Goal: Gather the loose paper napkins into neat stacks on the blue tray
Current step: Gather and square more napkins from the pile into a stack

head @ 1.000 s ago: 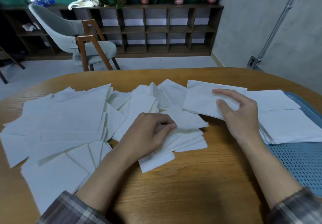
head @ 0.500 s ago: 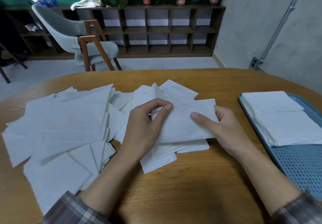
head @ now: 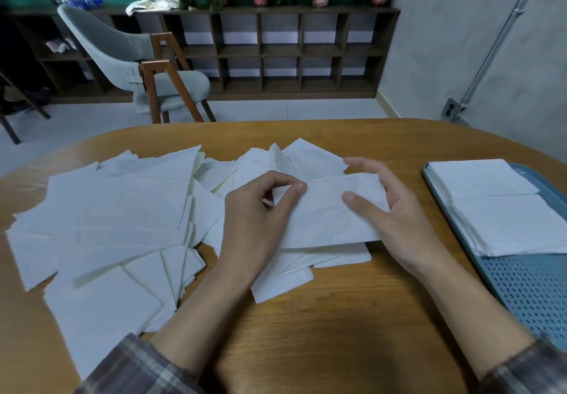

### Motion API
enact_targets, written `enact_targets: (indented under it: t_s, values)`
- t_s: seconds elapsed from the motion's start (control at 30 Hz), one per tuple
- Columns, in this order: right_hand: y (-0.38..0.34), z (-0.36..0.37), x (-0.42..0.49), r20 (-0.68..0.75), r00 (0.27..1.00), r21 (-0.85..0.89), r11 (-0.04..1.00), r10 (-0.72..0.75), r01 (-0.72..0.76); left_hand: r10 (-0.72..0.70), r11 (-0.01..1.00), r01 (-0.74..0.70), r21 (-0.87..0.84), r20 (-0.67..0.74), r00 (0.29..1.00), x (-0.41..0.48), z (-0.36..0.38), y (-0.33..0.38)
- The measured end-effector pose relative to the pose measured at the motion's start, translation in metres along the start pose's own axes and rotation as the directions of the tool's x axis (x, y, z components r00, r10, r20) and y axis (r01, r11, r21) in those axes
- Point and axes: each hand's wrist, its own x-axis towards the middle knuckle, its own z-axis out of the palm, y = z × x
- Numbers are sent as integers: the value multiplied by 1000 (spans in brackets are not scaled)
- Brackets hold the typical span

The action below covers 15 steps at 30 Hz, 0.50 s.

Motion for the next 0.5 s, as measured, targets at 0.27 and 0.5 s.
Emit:
enact_targets:
  t_s: [0.27, 0.5]
  values:
    - [1, -8, 4, 24, 1000, 226, 974, 8, -13, -149, 928, 246, -280, 325, 934, 4, -10, 12]
    - [0, -19, 5, 169, 984, -7, 998, 60, -60, -124, 975, 154, -162, 186, 975, 3, -5, -2]
